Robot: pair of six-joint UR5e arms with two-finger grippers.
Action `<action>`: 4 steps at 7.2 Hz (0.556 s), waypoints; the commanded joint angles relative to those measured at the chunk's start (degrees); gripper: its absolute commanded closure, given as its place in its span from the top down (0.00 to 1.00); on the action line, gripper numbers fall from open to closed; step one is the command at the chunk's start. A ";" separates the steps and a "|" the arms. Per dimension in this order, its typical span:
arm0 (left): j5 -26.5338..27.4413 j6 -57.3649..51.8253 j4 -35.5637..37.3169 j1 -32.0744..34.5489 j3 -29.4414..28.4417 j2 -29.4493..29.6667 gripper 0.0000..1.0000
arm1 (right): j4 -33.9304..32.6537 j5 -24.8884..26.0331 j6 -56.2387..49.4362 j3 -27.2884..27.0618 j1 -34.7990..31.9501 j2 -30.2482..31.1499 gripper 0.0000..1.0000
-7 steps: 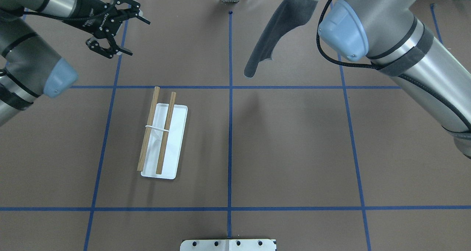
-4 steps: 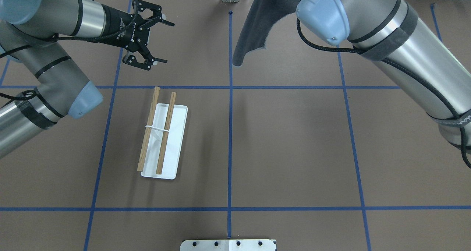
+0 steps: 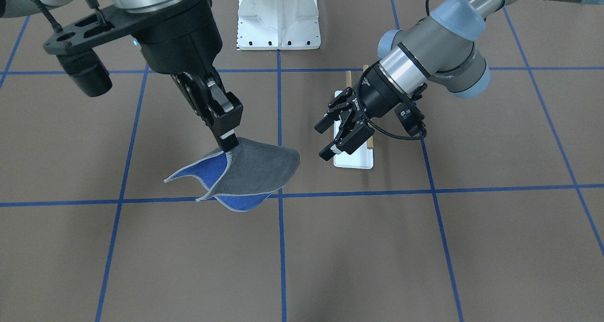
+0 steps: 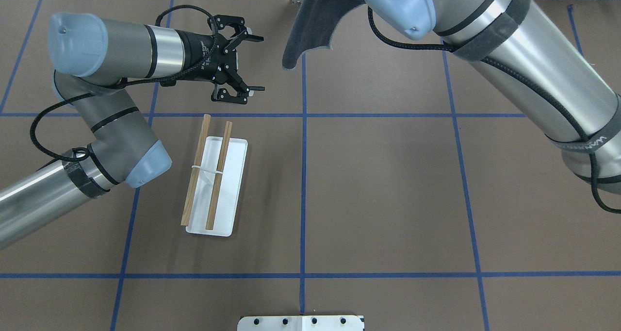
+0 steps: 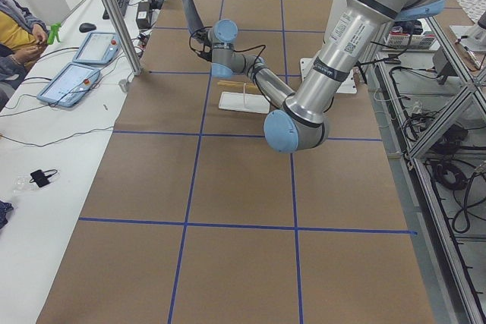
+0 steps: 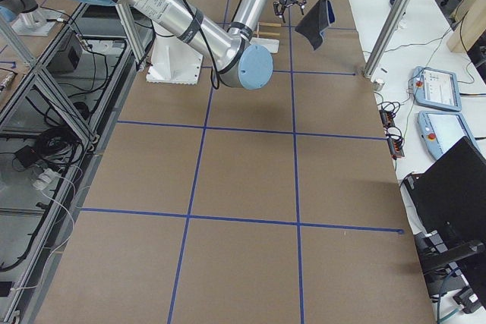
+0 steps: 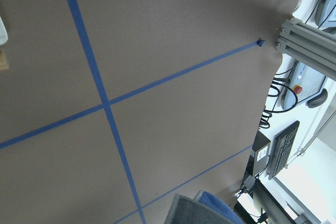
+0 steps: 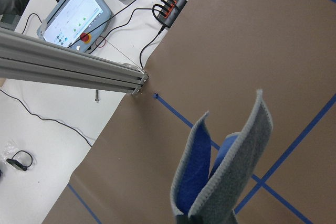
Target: Hang towel on rack
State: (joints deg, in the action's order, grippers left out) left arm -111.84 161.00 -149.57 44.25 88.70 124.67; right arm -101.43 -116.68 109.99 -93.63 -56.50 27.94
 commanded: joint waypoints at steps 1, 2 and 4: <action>1.52 1.33 -0.11 -0.31 -1.41 1.18 0.97 | 0.01 0.05 3.20 -0.58 1.03 -0.43 0.00; 2.67 1.59 -0.11 -0.31 -1.59 1.27 0.97 | 0.10 0.14 4.52 -1.11 1.65 -0.43 0.00; 2.85 2.30 -0.28 -0.31 -1.60 1.54 0.97 | 0.10 0.67 5.41 -1.73 1.91 -0.16 0.00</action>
State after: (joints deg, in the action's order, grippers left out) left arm -109.20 162.96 -149.75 43.95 87.16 126.10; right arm -101.35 -116.23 114.67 -95.09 -54.87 27.62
